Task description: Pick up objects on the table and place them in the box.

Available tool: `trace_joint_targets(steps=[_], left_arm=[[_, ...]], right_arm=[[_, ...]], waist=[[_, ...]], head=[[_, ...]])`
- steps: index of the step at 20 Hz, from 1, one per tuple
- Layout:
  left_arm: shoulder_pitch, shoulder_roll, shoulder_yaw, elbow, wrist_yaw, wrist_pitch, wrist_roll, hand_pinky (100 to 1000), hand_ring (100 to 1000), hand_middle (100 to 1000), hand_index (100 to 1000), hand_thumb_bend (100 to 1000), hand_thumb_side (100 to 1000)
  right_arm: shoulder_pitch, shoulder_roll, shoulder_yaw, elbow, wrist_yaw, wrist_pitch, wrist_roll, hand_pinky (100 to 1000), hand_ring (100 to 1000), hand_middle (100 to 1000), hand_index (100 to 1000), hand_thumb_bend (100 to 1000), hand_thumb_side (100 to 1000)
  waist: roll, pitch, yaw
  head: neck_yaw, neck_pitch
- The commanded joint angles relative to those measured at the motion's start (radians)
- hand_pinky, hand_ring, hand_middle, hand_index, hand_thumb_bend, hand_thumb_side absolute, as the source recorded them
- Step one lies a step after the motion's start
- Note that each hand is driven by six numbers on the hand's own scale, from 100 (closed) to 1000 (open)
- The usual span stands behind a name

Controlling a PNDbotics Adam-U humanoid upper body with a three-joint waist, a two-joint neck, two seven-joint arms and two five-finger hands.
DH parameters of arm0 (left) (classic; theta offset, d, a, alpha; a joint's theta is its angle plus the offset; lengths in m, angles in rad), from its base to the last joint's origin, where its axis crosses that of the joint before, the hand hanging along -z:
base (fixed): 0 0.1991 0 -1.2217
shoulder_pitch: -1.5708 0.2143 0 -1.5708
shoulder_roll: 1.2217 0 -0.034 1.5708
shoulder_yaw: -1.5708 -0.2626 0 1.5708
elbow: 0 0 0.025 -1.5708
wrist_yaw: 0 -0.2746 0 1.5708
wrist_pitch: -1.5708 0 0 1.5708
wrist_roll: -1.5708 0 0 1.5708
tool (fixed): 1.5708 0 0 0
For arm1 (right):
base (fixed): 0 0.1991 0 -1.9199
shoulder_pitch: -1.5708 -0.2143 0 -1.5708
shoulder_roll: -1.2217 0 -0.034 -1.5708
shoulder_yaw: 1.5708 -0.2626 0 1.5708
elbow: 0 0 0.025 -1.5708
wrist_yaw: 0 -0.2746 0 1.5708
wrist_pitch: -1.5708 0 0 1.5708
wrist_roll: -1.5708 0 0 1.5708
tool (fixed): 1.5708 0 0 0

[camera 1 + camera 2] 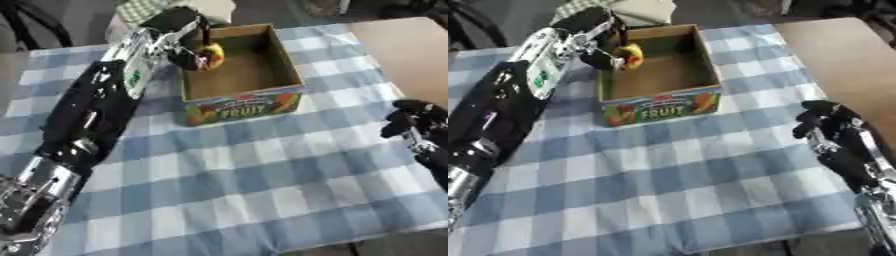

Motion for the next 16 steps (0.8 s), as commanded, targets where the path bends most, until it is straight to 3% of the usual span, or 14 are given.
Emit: trace_joint_targets(steps=[1, 2, 3, 4, 6, 10, 16], left_arm=[[-0.011, -0.001, -0.010, -0.002, 0.005, -0.027, 0.014, 599, 491, 447, 473, 393, 100], [-0.009, -0.001, -0.014, -0.006, 0.013, -0.036, 0.016, 614, 524, 502, 550, 566, 100], [-0.007, 0.002, -0.018, -0.014, 0.023, -0.042, 0.020, 628, 551, 545, 613, 751, 193], [-0.005, 0.005, -0.019, -0.023, 0.033, -0.046, 0.024, 638, 568, 571, 644, 839, 241], [-0.005, 0.017, -0.021, -0.046, 0.049, -0.046, 0.033, 661, 602, 610, 693, 920, 293], [-0.002, 0.044, -0.011, -0.104, 0.098, -0.032, 0.041, 685, 638, 644, 728, 996, 367], [0.054, 0.159, 0.023, -0.266, 0.282, 0.029, 0.056, 692, 637, 644, 733, 923, 403]], right_arm=[[-0.015, -0.008, -0.003, -0.009, -0.007, -0.001, 0.002, 578, 559, 578, 765, 100, 349], [-0.015, -0.007, -0.004, -0.009, -0.007, -0.001, 0.002, 578, 559, 578, 765, 100, 349], [-0.015, -0.008, -0.004, -0.009, -0.007, -0.001, 0.002, 578, 559, 578, 765, 100, 349], [-0.014, -0.008, -0.005, -0.008, -0.007, -0.001, 0.002, 578, 559, 578, 765, 100, 349], [-0.014, -0.008, -0.006, -0.008, -0.007, -0.002, 0.001, 578, 559, 578, 765, 100, 349], [-0.011, -0.009, -0.008, -0.008, -0.006, -0.002, 0.000, 578, 559, 578, 765, 100, 349], [0.000, -0.012, -0.017, -0.005, -0.004, -0.003, -0.008, 578, 558, 577, 765, 100, 349]], waist=[[-0.005, -0.014, -0.002], [-0.005, -0.013, -0.002], [-0.005, -0.013, -0.001], [-0.005, -0.013, 0.001], [-0.005, -0.013, 0.004], [-0.007, -0.015, 0.014], [-0.010, -0.021, 0.039]], head=[[0.002, -0.011], [0.002, -0.011], [0.002, -0.011], [0.002, -0.011], [0.000, -0.011], [-0.006, -0.010], [-0.022, -0.014]])
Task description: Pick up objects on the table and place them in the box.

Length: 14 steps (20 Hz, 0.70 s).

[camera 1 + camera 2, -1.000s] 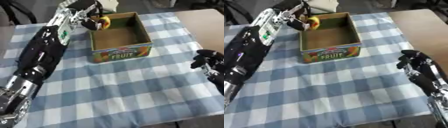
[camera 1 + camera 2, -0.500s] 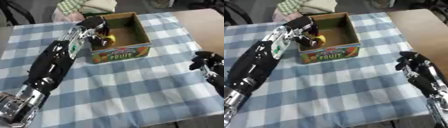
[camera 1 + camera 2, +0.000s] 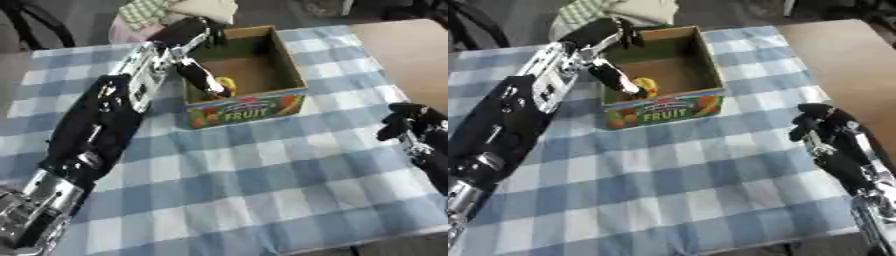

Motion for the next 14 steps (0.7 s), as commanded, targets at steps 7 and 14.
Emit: trace_joint_targets(steps=[7, 14], left_arm=[[0.246, 0.305, 0.121, -0.311, 0.256, 0.167, 0.050, 686, 624, 626, 720, 868, 416], [0.484, 0.371, 0.194, -0.443, 0.295, 0.253, 0.067, 682, 617, 619, 720, 846, 438]], right_arm=[[0.018, -0.022, -0.028, -0.001, -0.001, -0.004, -0.020, 578, 558, 577, 765, 100, 350], [0.026, -0.022, -0.032, -0.001, 0.000, -0.006, -0.024, 578, 558, 577, 765, 100, 351]], waist=[[-0.014, -0.035, 0.059], [-0.021, -0.038, 0.085]], head=[[-0.046, -0.001], [-0.060, 0.010]])
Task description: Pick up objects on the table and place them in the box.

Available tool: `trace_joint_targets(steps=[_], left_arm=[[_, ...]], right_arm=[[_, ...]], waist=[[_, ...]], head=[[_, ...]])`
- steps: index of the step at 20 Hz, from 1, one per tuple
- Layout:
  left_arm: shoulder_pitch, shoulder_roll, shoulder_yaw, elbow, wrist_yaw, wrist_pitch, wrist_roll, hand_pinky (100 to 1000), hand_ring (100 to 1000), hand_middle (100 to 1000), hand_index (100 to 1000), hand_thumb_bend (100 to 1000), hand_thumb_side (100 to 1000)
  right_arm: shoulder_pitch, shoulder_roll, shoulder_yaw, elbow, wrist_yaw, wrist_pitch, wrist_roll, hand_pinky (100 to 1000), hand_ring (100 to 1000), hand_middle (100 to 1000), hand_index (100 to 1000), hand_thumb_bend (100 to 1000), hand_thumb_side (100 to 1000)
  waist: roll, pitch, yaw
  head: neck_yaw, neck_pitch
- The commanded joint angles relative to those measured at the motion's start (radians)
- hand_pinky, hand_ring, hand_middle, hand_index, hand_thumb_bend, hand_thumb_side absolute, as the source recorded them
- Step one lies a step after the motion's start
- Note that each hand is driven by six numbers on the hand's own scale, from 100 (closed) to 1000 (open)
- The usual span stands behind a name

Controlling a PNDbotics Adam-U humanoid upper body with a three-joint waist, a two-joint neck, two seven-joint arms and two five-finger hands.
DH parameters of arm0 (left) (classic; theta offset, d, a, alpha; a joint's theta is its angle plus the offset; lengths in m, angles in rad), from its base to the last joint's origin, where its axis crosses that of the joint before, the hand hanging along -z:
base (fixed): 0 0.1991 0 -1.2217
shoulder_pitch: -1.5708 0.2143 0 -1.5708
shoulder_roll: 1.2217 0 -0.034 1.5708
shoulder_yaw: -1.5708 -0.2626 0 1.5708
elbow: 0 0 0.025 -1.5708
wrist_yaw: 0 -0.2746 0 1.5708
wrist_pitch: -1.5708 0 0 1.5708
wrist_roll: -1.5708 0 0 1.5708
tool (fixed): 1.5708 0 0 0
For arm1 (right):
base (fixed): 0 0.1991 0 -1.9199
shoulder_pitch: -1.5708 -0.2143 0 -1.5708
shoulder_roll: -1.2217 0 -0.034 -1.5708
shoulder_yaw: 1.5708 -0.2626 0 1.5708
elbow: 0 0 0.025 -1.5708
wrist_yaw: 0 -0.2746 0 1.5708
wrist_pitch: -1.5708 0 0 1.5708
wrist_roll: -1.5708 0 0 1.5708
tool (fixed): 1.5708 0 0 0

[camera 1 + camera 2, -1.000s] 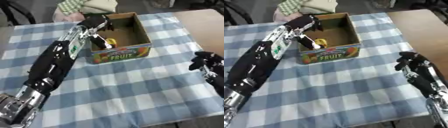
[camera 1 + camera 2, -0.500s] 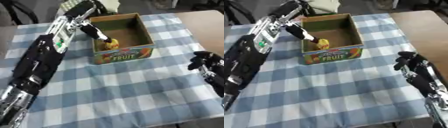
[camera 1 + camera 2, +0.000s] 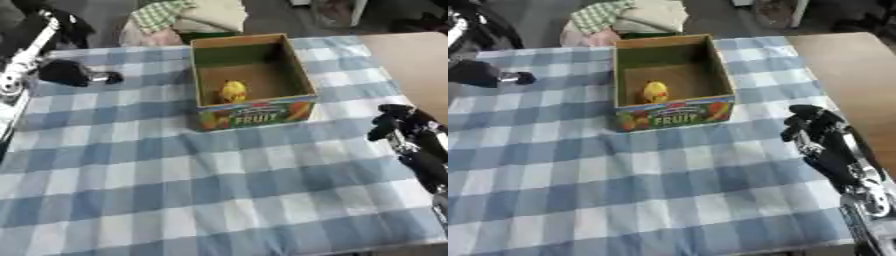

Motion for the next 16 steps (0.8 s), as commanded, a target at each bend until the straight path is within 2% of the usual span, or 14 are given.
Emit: trace_joint_targets(steps=[1, 6, 16], left_arm=[[0.036, 0.041, 0.047, -0.064, 0.014, 0.035, 0.015, 681, 616, 618, 719, 843, 437], [0.109, 0.049, 0.067, -0.105, 0.014, 0.055, 0.028, 681, 615, 616, 718, 844, 437], [0.126, 0.039, 0.071, -0.112, 0.017, 0.057, 0.021, 680, 611, 614, 718, 833, 435]], right_arm=[[-0.008, -0.021, -0.013, -0.012, 0.000, -0.003, -0.004, 578, 559, 577, 765, 100, 351], [-0.006, -0.022, -0.015, -0.011, 0.001, -0.003, -0.007, 578, 559, 577, 765, 100, 352], [-0.006, -0.022, -0.016, -0.011, 0.001, -0.003, -0.008, 578, 559, 577, 765, 100, 353]], waist=[[-0.004, -0.015, 0.002], [-0.002, -0.014, 0.006], [-0.001, -0.014, 0.006]], head=[[-0.007, 0.006], [-0.005, 0.005], [-0.007, 0.007]])
